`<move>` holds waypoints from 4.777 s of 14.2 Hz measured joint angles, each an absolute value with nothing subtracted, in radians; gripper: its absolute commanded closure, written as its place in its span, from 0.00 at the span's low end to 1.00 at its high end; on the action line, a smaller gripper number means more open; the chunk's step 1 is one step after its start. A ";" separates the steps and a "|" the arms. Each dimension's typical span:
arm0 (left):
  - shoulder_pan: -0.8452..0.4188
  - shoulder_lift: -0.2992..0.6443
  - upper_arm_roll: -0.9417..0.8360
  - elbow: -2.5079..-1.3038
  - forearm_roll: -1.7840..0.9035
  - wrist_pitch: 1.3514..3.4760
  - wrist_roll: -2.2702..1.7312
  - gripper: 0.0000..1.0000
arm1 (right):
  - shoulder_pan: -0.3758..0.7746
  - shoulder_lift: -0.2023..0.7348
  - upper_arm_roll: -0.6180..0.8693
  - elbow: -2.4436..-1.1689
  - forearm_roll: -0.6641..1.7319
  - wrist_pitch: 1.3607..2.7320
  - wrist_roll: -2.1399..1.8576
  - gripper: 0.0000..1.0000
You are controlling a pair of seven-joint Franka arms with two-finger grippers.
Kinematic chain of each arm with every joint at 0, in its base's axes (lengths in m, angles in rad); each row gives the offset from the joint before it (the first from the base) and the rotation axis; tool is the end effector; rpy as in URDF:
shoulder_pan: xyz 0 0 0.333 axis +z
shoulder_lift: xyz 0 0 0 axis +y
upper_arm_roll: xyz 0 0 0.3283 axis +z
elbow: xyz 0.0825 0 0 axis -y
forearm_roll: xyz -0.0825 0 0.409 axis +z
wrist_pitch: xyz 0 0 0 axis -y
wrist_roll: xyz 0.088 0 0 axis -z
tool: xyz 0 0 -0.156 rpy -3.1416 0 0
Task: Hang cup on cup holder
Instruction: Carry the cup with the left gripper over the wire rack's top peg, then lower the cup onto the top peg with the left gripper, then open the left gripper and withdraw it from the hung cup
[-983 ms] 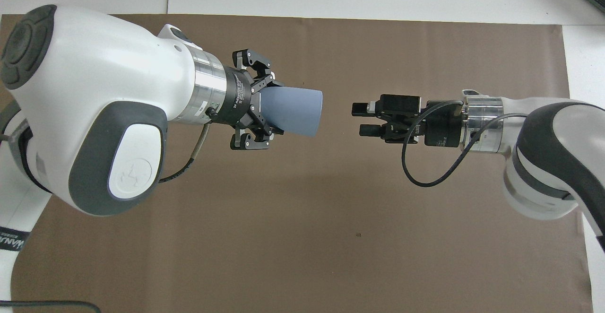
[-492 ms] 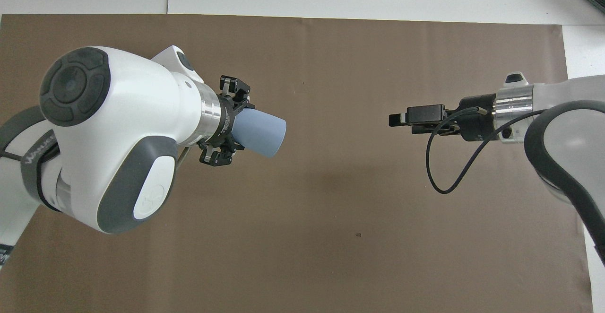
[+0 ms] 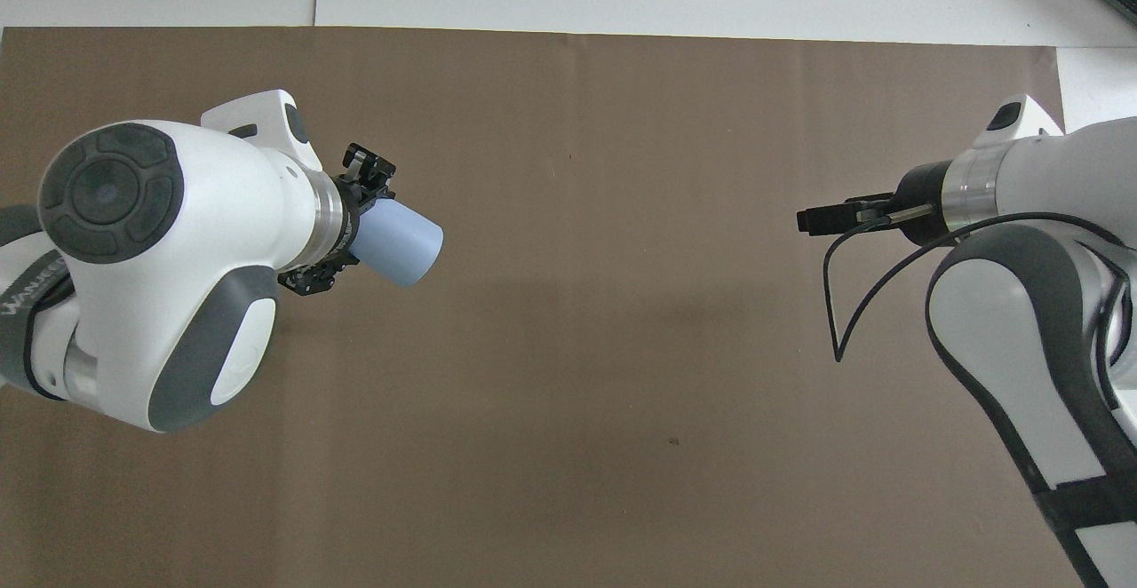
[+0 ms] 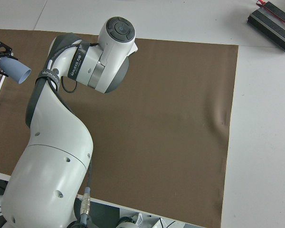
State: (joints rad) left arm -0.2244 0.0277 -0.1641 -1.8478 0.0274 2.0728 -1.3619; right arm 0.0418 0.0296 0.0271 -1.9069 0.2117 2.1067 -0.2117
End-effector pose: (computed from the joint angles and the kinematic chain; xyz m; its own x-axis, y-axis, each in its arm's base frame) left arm 0.5781 -0.2331 0.4794 0.5651 0.8227 0.0618 0.8030 -0.5656 0.1875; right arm 0.6148 0.0611 0.4525 0.9661 0.1673 0.1965 0.1998 -0.9668 -0.1593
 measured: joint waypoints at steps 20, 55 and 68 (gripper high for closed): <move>0.040 0.061 -0.157 -1.921 0.504 2.454 -1.055 1.00 | -0.017 0.010 0.019 -1.677 0.018 1.731 0.056 0.00; -0.136 -0.039 -0.191 -2.070 0.545 2.329 -1.034 0.00 | 0.006 -0.009 -0.086 -1.676 -0.028 1.681 0.012 0.00; -0.018 -0.104 -0.130 -1.734 0.028 1.736 -0.056 0.00 | 0.006 -0.066 -0.087 -1.677 -0.028 1.662 0.012 0.00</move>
